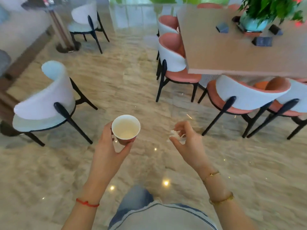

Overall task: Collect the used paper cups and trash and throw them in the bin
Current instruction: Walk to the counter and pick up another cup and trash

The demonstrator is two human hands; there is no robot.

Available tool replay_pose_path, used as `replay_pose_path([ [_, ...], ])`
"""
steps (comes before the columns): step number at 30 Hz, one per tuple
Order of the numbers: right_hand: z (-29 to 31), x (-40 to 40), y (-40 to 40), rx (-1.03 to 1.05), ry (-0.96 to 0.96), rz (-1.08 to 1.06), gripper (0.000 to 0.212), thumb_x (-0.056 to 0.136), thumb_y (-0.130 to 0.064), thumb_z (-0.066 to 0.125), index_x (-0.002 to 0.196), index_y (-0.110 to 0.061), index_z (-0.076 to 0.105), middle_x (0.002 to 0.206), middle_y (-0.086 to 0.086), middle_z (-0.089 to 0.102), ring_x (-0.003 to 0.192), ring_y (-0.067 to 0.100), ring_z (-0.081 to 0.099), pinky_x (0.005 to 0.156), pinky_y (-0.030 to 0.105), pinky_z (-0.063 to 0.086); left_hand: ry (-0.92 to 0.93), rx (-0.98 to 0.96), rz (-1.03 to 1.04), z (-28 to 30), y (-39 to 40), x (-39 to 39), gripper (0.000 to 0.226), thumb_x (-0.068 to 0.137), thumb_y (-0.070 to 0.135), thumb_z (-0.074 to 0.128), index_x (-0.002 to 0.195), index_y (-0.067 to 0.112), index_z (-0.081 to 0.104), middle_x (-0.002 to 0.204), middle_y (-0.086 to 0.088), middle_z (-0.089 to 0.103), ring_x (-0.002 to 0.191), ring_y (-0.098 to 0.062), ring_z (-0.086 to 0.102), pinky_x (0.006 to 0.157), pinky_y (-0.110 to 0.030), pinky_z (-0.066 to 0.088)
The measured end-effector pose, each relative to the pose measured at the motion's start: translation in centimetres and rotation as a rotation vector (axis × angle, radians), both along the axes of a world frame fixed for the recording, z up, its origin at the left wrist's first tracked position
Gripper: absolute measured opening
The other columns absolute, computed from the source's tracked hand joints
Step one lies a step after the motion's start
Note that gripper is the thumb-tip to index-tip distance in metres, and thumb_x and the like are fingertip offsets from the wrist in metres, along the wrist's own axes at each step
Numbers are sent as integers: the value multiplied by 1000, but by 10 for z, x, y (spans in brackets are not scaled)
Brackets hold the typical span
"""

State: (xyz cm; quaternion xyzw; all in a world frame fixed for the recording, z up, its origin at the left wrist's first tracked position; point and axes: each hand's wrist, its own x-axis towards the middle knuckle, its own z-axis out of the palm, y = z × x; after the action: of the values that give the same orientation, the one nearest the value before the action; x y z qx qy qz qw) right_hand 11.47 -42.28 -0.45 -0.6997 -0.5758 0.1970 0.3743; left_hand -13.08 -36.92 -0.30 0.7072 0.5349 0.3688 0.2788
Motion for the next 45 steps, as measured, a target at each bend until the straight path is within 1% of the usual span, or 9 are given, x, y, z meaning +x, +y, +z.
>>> replay_pose_path([
  [8, -24, 11, 172, -46, 16, 105, 35, 81, -12, 72, 108, -18, 51, 96, -9, 59, 86, 8, 57, 75, 17, 45, 30, -54, 153, -16, 141, 8, 71, 72, 30, 81, 130, 18, 43, 119, 1, 59, 100, -18, 59, 79, -27, 48],
  [15, -27, 10, 358, -31, 2, 137, 36, 83, -17, 71, 109, -21, 47, 98, -10, 60, 84, 3, 57, 71, 10, 41, 37, -14, 169, -14, 320, 4, 72, 72, 34, 81, 131, 22, 41, 121, 5, 59, 102, -18, 62, 81, -34, 54],
  [18, -19, 9, 441, -15, 3, 129, 35, 84, -18, 71, 109, -23, 47, 99, -11, 60, 86, 0, 56, 71, 7, 41, 26, -12, 144, -7, 400, 1, 72, 71, 36, 80, 131, 26, 41, 120, 12, 57, 103, -15, 61, 81, -29, 52],
  [23, -14, 15, 552, -1, 19, 82, 35, 84, -19, 71, 109, -26, 46, 100, -12, 59, 87, 1, 55, 71, 5, 40, 48, -31, 94, 2, 522, 9, 72, 71, 34, 80, 131, 27, 40, 115, 15, 54, 98, -9, 58, 70, -3, 40],
  [29, -28, 32, 668, -33, 28, 48, 36, 83, -19, 71, 110, -22, 47, 99, -12, 60, 86, 2, 55, 71, 5, 40, 49, -55, 68, -6, 648, 27, 72, 71, 25, 83, 132, 20, 43, 121, 3, 57, 104, -17, 59, 83, -28, 51],
  [31, -36, 43, 715, -29, 31, 46, 37, 83, -17, 72, 110, -21, 47, 99, -10, 60, 85, -1, 55, 71, 2, 39, 45, -55, 72, -12, 696, 36, 73, 71, 21, 83, 132, 17, 44, 121, 3, 56, 106, -18, 58, 85, -30, 51],
  [35, -38, 70, 816, -16, 32, 33, 37, 83, -19, 72, 110, -23, 47, 99, -12, 60, 88, -1, 55, 72, 8, 42, 41, -37, 85, -17, 800, 63, 72, 71, 25, 82, 132, 17, 44, 117, 8, 53, 104, -17, 58, 80, -22, 45],
  [40, -24, 112, 951, 4, 22, 71, 38, 83, -18, 72, 110, -25, 47, 101, -10, 60, 88, 3, 56, 77, 16, 46, 41, 4, 45, -4, 940, 104, 73, 71, 28, 82, 132, 22, 42, 119, 12, 53, 100, -10, 56, 72, -1, 39],
  [45, -11, 138, 1077, -5, -2, 85, 37, 84, -19, 72, 110, -26, 46, 104, -6, 60, 89, 4, 55, 74, 5, 40, 10, 5, 64, 6, 1055, 128, 73, 72, 27, 81, 132, 24, 41, 120, 13, 52, 104, -12, 57, 80, -9, 42],
])
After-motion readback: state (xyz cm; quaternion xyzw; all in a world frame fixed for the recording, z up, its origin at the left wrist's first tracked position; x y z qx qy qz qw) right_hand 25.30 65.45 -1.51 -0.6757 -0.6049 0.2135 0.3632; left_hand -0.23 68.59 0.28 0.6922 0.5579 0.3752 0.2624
